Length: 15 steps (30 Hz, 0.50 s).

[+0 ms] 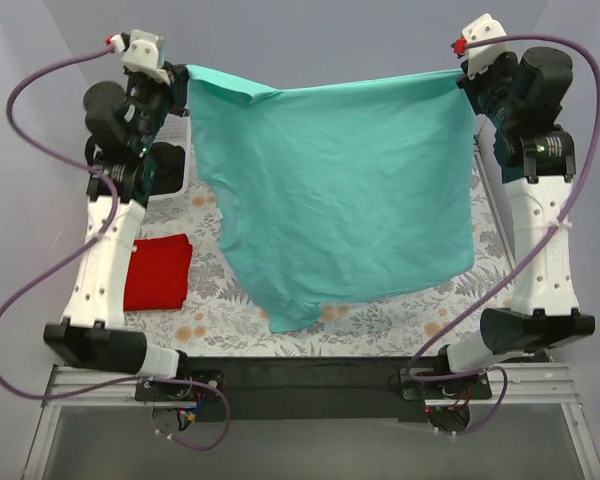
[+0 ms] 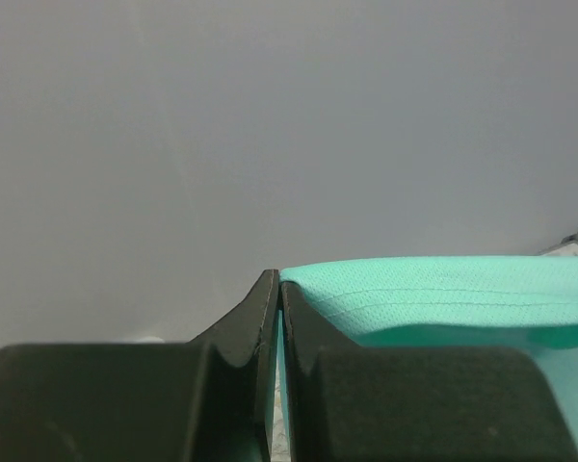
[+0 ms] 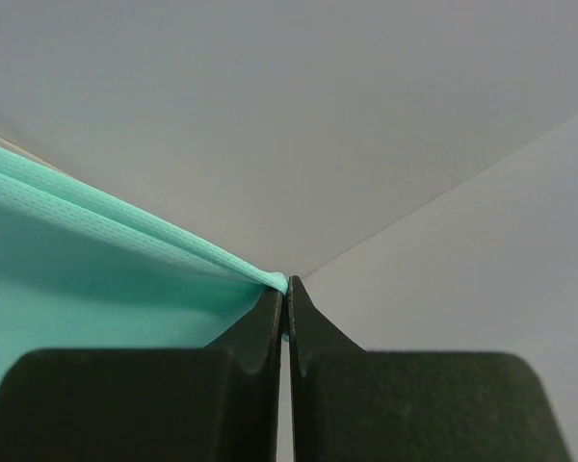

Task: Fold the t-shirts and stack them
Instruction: Flatten the tshirt out

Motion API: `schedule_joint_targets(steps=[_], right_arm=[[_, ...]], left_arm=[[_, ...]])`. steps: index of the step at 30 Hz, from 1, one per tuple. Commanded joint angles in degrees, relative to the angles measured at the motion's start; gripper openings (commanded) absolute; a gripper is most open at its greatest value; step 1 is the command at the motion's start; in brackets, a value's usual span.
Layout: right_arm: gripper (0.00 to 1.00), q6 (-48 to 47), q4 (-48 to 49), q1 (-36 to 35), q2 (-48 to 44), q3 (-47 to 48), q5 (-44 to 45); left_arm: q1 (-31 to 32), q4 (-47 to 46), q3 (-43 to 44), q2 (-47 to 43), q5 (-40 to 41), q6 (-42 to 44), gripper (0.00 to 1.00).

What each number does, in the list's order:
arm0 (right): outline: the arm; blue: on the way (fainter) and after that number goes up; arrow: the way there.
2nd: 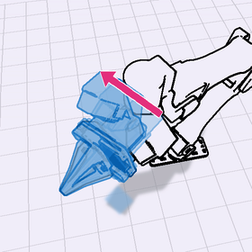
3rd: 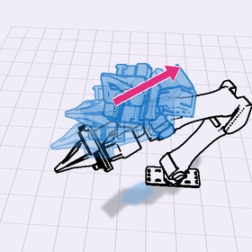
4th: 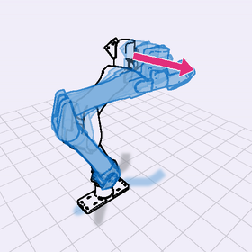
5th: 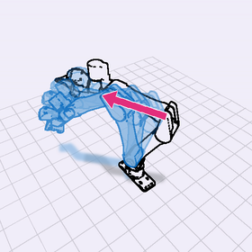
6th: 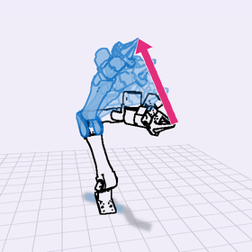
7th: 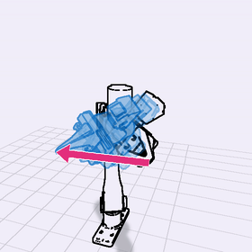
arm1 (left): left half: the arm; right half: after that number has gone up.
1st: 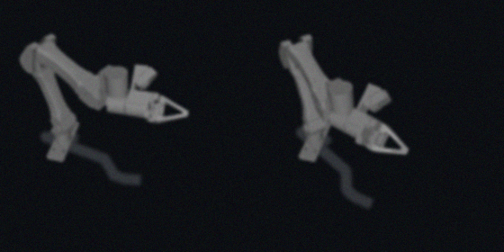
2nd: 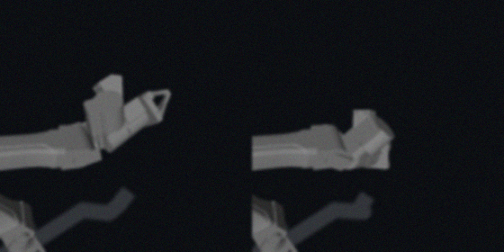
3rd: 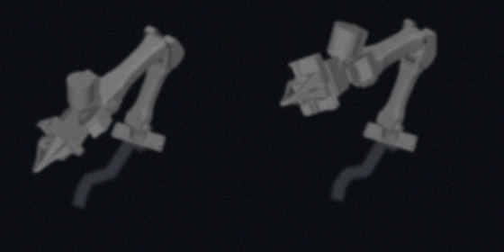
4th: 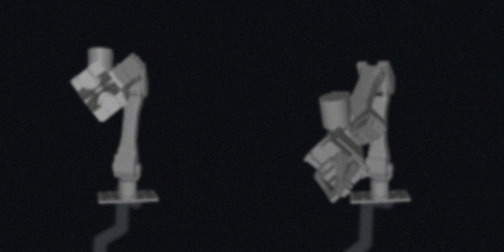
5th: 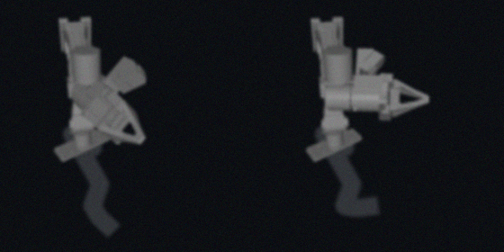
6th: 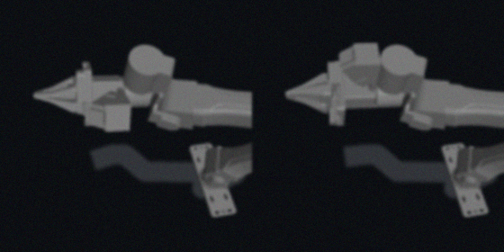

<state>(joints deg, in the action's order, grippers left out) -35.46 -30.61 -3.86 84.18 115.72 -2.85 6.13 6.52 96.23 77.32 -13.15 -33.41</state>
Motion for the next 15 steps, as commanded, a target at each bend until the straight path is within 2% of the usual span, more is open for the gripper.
schedule_joint_targets(steps=[1,4,5,6,10,11,14,15], right_arm=[[0.01,1.97,7.84,0.25,4.13,6.59,2.59],[0.01,2.24,9.95,0.25,9.32,12.23,5.75],[0.01,2.07,11.35,0.25,11.16,15.47,7.06],[0.01,1.98,12.32,0.25,11.79,16.72,7.68],[0.01,2.24,17.24,0.34,11.53,18.31,8.83],[0.01,2.15,17.86,0.26,10.92,18.22,8.39],[0.01,0.58,19.62,0.25,7.69,14.29,5.60],[0.01,-0.30,20.23,0.25,6.27,7.66,4.71]], left_arm=[[-0.59,-5.55,7.90,8.35,1.19,0.36,0.00],[-1.21,-8.71,16.78,16.00,1.45,-0.52,0.00],[-1.47,-9.85,22.72,17.67,2.33,-0.87,0.00],[-1.73,-9.78,26.17,21.43,2.25,-1.04,0.00],[-5.24,-9.16,40.07,27.52,2.16,-2.89,0.00],[-6.03,-9.77,40.53,27.45,1.46,-3.24,0.00],[-9.99,-14.41,33.27,22.72,-3.10,-4.37,0.00],[-10.69,-15.83,28.97,20.44,-6.25,-5.08,0.00]])
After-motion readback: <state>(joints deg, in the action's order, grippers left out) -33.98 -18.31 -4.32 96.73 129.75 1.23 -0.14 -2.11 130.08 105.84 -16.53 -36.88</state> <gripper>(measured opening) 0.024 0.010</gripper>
